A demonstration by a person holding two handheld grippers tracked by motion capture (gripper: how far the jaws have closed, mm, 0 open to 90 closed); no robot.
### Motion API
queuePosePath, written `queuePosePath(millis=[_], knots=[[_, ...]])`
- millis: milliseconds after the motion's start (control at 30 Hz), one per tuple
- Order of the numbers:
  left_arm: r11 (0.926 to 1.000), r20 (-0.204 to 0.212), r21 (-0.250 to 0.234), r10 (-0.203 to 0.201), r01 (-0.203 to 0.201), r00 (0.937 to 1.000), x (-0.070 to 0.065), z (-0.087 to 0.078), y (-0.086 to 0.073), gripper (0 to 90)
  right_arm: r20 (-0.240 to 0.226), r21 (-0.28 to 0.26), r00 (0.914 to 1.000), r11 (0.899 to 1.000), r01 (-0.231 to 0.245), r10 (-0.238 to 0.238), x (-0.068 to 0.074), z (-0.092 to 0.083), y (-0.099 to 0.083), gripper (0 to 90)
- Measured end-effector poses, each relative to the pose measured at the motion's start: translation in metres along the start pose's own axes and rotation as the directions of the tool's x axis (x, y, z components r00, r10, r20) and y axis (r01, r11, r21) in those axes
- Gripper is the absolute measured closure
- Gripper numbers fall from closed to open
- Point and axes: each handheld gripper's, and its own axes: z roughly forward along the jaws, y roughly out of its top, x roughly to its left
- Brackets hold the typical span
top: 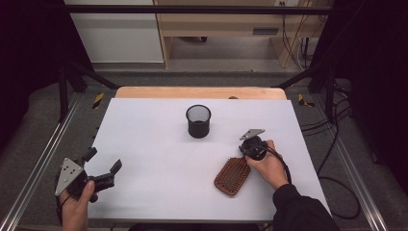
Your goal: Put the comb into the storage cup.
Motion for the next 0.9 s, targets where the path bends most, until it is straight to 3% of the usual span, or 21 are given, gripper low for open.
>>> queuePosePath(millis=[433,667,900], knots=[[0.9999,-0.001,0.015,0.001,-0.001,1.0,0.0,0.001,-0.001,2.4,-0.01,-0.003,0.9991,0.999,-0.04,0.04,-0.004,-0.025,-0.03,90.0],[0.9998,0.001,0.019,0.007,-0.007,1.0,0.0,0.002,-0.001,2.4,-0.018,-0.024,0.9982,0.998,-0.058,0.057,0.004,-0.04,-0.043,90.0],[0.9997,0.003,0.025,0.006,-0.006,1.0,-0.001,0.003,-0.002,2.4,-0.026,-0.005,0.9991,0.999,-0.033,0.033,0.011,-0.049,-0.047,90.0]])
